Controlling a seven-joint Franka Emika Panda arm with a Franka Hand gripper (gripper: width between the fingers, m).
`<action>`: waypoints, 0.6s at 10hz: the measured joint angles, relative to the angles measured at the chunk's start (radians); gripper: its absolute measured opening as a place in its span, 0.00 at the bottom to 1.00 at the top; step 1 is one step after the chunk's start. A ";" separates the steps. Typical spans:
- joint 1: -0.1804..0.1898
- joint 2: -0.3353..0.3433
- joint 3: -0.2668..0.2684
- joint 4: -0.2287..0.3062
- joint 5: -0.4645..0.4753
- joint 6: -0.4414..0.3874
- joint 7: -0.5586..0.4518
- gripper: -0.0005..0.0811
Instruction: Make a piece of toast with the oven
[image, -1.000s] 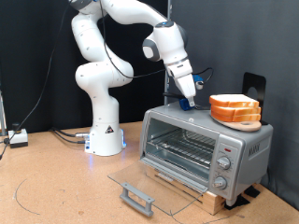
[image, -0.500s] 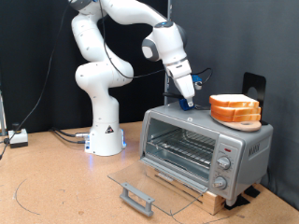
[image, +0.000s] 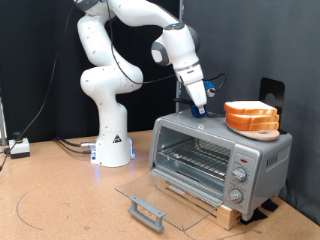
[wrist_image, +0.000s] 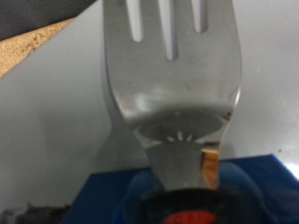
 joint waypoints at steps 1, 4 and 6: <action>-0.002 0.000 0.000 0.000 0.000 0.000 0.000 0.56; -0.004 0.000 0.000 0.000 0.000 -0.001 0.000 0.56; -0.015 -0.001 0.000 0.000 -0.005 -0.004 -0.004 0.58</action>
